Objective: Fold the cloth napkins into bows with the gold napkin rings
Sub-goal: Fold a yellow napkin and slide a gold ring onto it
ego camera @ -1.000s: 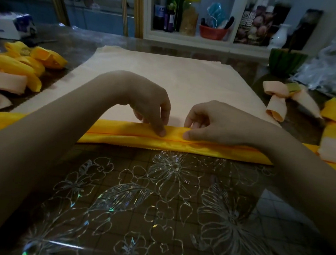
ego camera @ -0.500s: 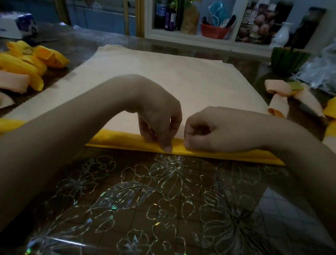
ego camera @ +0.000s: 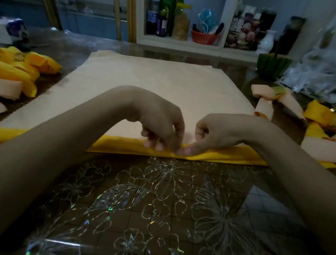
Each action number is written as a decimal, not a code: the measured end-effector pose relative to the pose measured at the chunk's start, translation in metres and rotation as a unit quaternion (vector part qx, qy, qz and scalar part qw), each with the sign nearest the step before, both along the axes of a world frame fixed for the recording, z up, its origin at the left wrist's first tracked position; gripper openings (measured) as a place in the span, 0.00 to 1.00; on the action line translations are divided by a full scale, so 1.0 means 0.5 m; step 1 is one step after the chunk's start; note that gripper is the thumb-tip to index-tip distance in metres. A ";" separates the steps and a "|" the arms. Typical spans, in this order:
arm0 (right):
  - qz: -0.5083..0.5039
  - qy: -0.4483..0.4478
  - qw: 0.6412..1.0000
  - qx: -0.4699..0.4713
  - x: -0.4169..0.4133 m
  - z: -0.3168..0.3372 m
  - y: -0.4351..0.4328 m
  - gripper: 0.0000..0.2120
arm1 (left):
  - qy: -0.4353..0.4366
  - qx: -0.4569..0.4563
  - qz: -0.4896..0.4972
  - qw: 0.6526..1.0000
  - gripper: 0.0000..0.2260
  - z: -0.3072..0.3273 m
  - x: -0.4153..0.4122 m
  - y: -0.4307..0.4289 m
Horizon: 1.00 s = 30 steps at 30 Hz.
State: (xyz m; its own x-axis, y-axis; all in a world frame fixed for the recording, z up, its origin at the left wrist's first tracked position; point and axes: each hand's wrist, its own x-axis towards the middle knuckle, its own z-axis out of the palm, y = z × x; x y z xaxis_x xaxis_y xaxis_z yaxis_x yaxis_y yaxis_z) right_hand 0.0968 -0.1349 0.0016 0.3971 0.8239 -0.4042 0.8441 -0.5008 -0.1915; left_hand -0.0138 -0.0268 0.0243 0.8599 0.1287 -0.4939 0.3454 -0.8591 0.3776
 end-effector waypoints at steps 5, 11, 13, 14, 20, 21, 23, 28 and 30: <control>0.030 -0.092 0.995 0.037 0.000 -0.011 -0.016 0.14 | -0.028 -0.097 0.035 0.994 0.11 -0.022 0.013 -0.030; 0.029 -0.079 0.970 0.227 0.025 -0.058 -0.114 0.15 | -0.032 -0.050 0.051 0.997 0.13 -0.032 0.016 -0.031; -0.007 -0.094 0.972 0.216 0.050 -0.054 -0.155 0.15 | -0.039 -0.036 0.045 0.998 0.14 -0.034 0.016 -0.034; -0.020 -0.100 0.972 0.210 0.059 -0.052 -0.174 0.16 | -0.043 -0.031 0.042 0.998 0.14 -0.034 0.014 -0.036; 0.013 -0.278 0.946 0.164 0.046 -0.061 -0.231 0.18 | -0.057 -0.017 0.041 0.997 0.12 -0.040 0.011 -0.038; 0.009 -0.313 0.936 0.158 0.038 -0.059 -0.237 0.19 | -0.061 -0.018 0.039 0.997 0.11 -0.038 0.010 -0.043; 0.007 -0.372 0.917 0.146 0.032 -0.063 -0.235 0.21 | -0.079 -0.019 0.037 0.996 0.09 -0.039 0.010 -0.049; 0.016 -0.431 0.881 0.193 0.011 -0.052 -0.229 0.22 | -0.137 -0.057 0.008 0.989 0.03 -0.055 0.016 -0.075; -0.043 -0.377 0.900 0.214 -0.011 -0.039 -0.228 0.20 | -0.137 -0.082 0.016 0.987 0.05 -0.056 0.014 -0.078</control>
State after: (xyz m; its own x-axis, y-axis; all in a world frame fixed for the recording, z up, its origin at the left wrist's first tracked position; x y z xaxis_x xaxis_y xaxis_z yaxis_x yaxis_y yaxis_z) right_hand 0.0914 -0.2491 -0.0180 0.4959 0.7928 0.3543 0.7762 -0.5876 0.2285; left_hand -0.0065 -0.0658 -0.0035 0.9607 0.0963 -0.2604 0.2380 -0.7685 0.5939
